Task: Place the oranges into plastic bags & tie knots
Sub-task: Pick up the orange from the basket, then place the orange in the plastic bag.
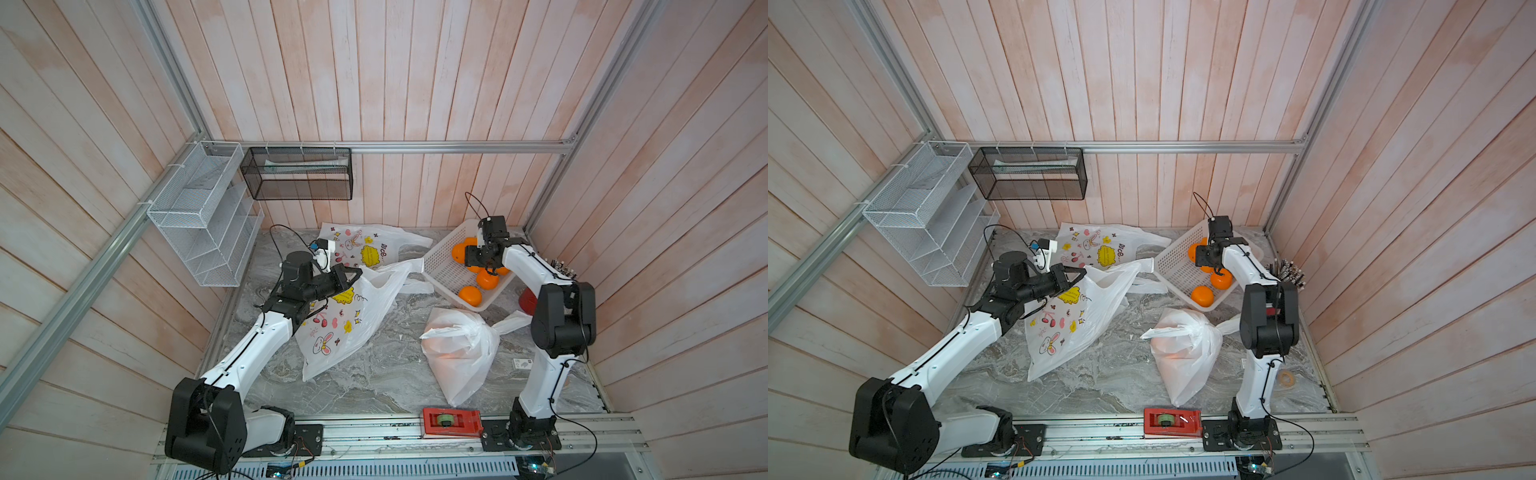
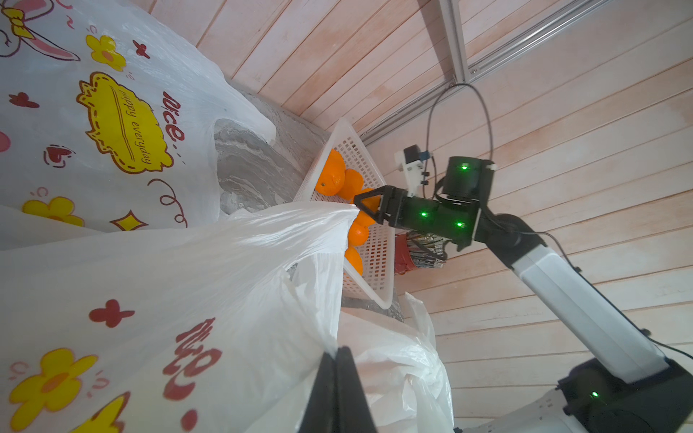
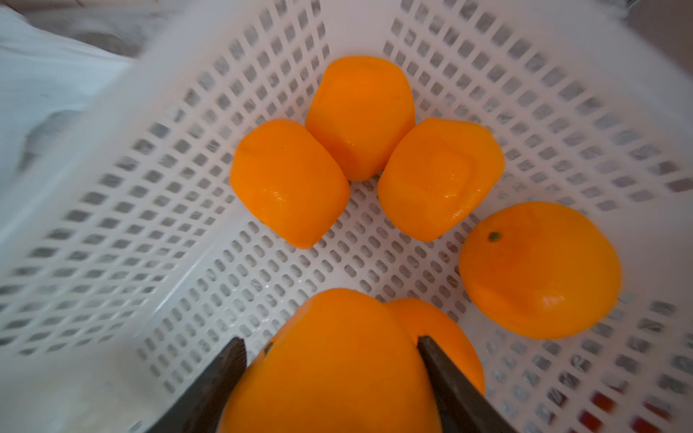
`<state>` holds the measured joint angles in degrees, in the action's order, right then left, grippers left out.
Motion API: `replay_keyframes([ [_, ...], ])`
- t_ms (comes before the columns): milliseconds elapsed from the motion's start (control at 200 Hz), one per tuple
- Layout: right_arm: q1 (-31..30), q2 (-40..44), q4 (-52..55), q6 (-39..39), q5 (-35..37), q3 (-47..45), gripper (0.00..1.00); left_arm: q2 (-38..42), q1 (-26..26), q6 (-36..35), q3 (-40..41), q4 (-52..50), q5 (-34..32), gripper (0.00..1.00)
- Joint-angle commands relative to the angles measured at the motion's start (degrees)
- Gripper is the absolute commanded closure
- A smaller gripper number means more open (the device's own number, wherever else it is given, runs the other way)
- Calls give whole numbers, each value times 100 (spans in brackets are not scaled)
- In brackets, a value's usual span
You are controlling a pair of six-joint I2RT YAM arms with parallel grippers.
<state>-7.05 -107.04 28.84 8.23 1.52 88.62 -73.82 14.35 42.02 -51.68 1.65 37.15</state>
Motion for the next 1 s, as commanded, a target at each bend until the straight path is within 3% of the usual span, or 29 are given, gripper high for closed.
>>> replay_keyframes([
  [0,-136,869,-353,343,-787,-269,45,13,-25,-163,12,-72,59,100],
  [210,-1094,1936,-1047,845,-1664,-658,45,128,-29,-111,227,-60,25,100],
  [550,-2854,1405,-1784,1575,-2526,-491,45,407,-63,-1,431,10,-102,100],
  [995,-3318,544,-2376,2104,-3079,-879,46,513,-64,64,431,128,-20,100],
])
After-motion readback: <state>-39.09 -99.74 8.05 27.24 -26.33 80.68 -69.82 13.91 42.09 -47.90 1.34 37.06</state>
